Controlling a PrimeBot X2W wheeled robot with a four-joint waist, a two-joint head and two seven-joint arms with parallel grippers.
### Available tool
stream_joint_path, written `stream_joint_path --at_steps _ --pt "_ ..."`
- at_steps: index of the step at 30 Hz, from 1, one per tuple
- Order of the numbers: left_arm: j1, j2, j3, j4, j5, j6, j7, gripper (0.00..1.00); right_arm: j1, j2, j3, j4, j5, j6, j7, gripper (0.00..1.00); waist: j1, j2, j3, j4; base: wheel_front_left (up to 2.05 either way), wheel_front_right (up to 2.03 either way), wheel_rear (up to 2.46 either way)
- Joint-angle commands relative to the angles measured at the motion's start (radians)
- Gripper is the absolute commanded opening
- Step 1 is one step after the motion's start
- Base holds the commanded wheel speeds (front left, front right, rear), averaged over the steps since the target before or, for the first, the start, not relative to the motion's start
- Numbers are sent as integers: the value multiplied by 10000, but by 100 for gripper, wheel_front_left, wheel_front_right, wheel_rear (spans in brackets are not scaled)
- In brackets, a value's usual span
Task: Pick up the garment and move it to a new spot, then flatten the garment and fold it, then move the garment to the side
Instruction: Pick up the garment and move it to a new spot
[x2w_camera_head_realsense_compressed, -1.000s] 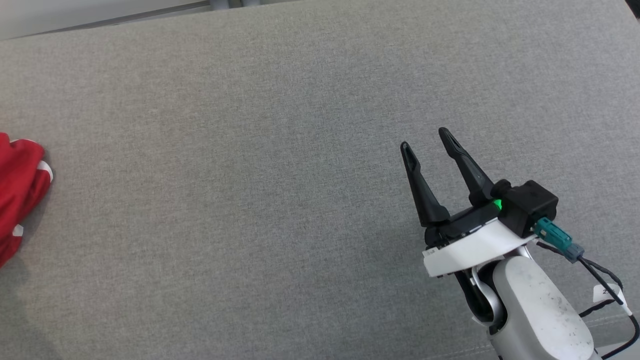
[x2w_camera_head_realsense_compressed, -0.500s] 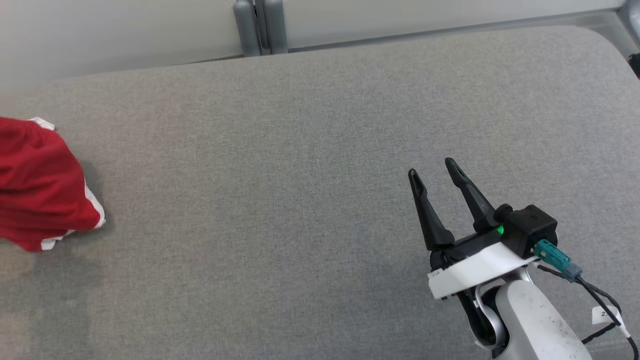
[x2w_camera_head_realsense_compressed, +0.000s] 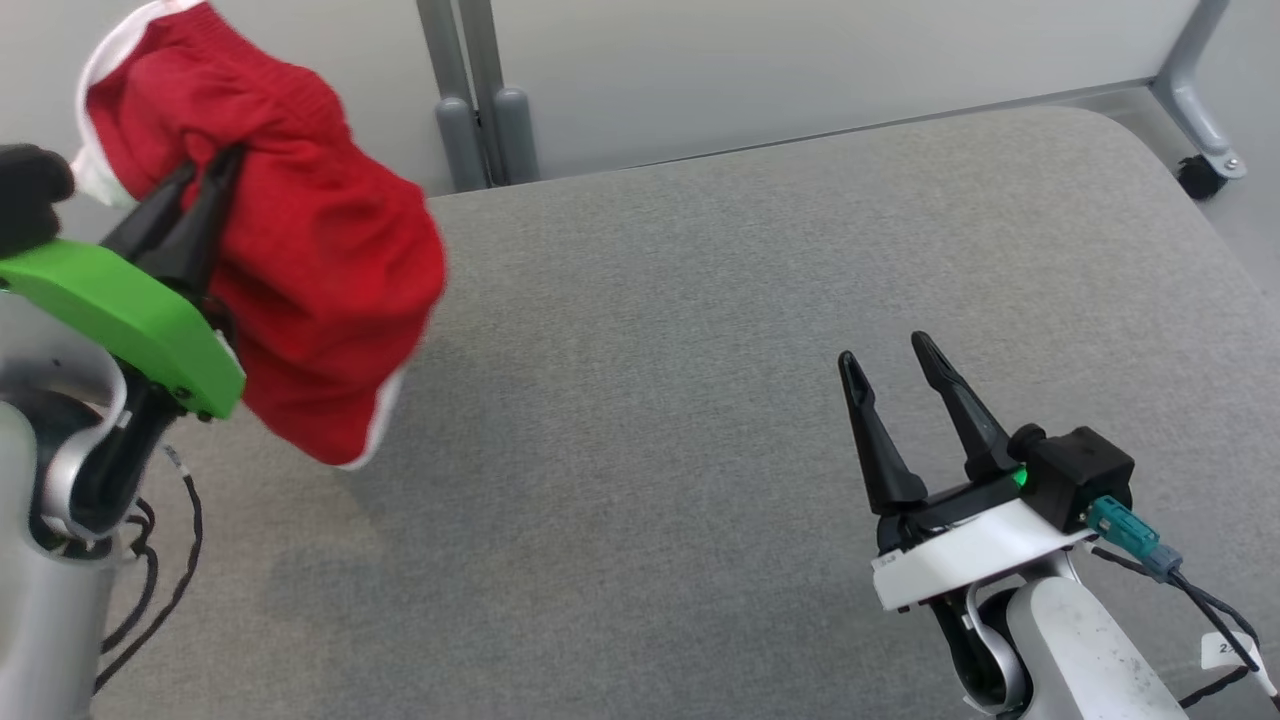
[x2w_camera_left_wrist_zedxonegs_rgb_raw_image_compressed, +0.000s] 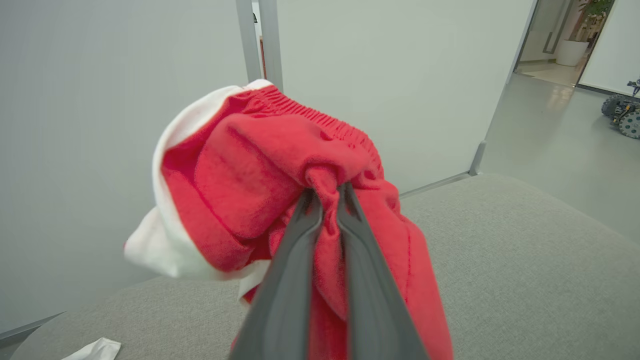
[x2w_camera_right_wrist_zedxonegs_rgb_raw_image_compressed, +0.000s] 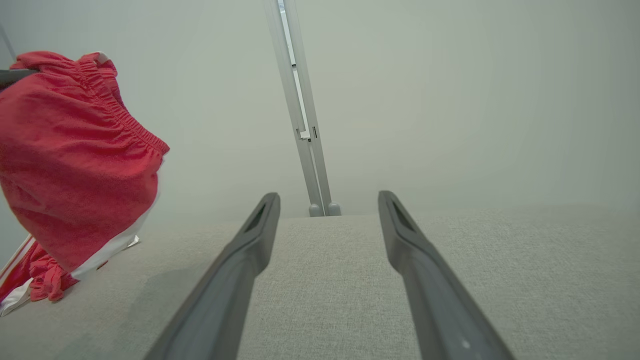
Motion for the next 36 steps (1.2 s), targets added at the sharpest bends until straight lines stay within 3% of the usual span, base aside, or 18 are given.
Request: stream_joint_path --at_steps 1,4,8,16,17,18,19,26,31,36 --pt "282 -85 -140 -248 167 97 -134 0 60 -17 7 -70 -31 -10 -33 100 0 0 26 -613 0 0 0" --pt "729 -594 -547 -520 421 252 -487 0 16 -15 15 -164 -31 -9 -33 100 0 0 181 -1068 0 0 0" --pt "1240 -1312 -999 119 707 410 -1383 0 5 81 -108 -231 161 -9 -33 100 0 0 469 -1541 0 0 0" --pt "1140 -2310 -2077 3772 1948 192 -3901 2 -60 172 -12 -567 603 -10 -33 100 0 0 780 -1949 0 0 0" --pt "1100 -2420 -2174 4215 2004 139 -4123 22 -34 203 -31 -544 679 -9 -33 100 0 0 788 -1954 0 0 0" --pt "1045 -2554 -2243 4728 2023 103 -4402 50 -30 231 -50 -524 744 -9 -33 100 0 0 797 -1947 0 0 0" --pt "968 -2628 -2295 5103 2071 66 -4628 100 -18 244 -55 -481 776 -9 -33 100 0 0 797 -1933 0 0 0" --pt "385 -2984 -2651 6731 2243 -140 -5812 100 56 297 -265 -264 1328 -9 -33 100 0 0 663 -1508 0 0 0" --pt "379 -2866 -2545 6603 2286 -102 -6174 100 46 -20 223 -247 1761 -5 -33 100 0 0 417 -1103 0 0 0" --pt "869 -2581 -2104 5883 2112 269 -6265 100 208 -75 -77 -470 2174 -9 -33 100 0 0 120 -738 0 0 0"
